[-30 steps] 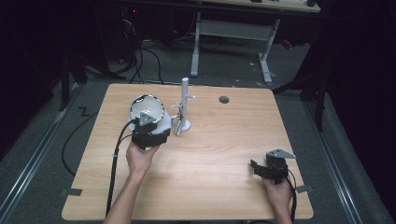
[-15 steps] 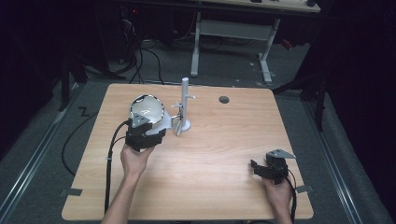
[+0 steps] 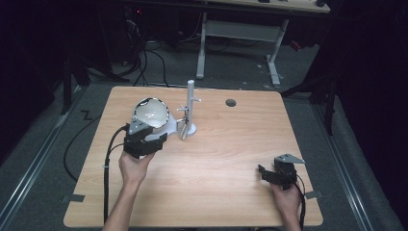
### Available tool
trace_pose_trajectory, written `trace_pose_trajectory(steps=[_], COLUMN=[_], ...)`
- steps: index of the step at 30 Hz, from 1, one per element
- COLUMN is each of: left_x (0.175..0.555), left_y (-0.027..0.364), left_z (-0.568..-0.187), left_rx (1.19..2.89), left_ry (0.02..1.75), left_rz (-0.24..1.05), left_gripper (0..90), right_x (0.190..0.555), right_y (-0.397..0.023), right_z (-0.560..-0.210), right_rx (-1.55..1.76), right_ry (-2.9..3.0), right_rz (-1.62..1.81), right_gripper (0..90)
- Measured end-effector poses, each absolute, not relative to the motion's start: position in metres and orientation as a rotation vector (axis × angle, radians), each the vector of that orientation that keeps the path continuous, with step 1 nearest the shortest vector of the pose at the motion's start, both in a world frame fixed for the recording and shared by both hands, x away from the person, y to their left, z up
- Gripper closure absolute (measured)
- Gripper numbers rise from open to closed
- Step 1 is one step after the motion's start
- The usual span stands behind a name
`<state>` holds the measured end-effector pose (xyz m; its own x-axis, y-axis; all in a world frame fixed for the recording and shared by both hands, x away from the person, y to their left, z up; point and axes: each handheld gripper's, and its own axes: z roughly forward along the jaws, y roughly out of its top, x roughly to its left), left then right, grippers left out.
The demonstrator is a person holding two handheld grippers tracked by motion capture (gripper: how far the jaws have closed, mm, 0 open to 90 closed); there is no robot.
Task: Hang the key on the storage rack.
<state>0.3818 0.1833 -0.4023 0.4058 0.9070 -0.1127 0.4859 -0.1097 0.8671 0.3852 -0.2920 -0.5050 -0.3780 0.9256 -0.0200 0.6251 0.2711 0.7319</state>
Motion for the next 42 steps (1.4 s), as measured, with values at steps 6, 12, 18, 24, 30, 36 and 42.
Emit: trace_pose_trajectory(steps=[6, 12, 18, 24, 30, 36, 42], left_x=[0.378, 0.372, 0.367, 0.360, 0.354, 0.347, 0.344], left_y=[0.188, 0.194, 0.198, 0.205, 0.210, 0.215, 0.216], left_z=[-0.404, -0.406, -0.405, -0.408, -0.414, -0.421, -0.426], left_rx=[1.730, 1.714, 1.711, 1.679, 1.678, 1.665, 1.657], left_ry=[1.230, 1.238, 1.247, 1.257, 1.274, 1.295, 1.303], left_rz=[0.574, 0.574, 0.582, 0.575, 0.577, 0.564, 0.559], left_gripper=[38.0, 37.8, 37.5, 37.2, 37.2, 37.2, 37.1], right_x=[0.385, 0.385, 0.385, 0.385, 0.385, 0.385, 0.385], right_y=[-0.292, -0.292, -0.292, -0.292, -0.292, -0.292, -0.292], right_z=[-0.505, -0.505, -0.505, -0.505, -0.505, -0.505, -0.505], right_rx=[1.397, 1.398, 1.396, 1.395, 1.396, 1.396, 1.398], right_ry=[2.100, 2.100, 2.100, 2.101, 2.100, 2.100, 2.099], right_rz=[0.898, 0.898, 0.898, 0.898, 0.898, 0.898, 0.898], right_gripper=[27.9, 27.9, 27.9, 27.9, 27.9, 27.9, 27.9])
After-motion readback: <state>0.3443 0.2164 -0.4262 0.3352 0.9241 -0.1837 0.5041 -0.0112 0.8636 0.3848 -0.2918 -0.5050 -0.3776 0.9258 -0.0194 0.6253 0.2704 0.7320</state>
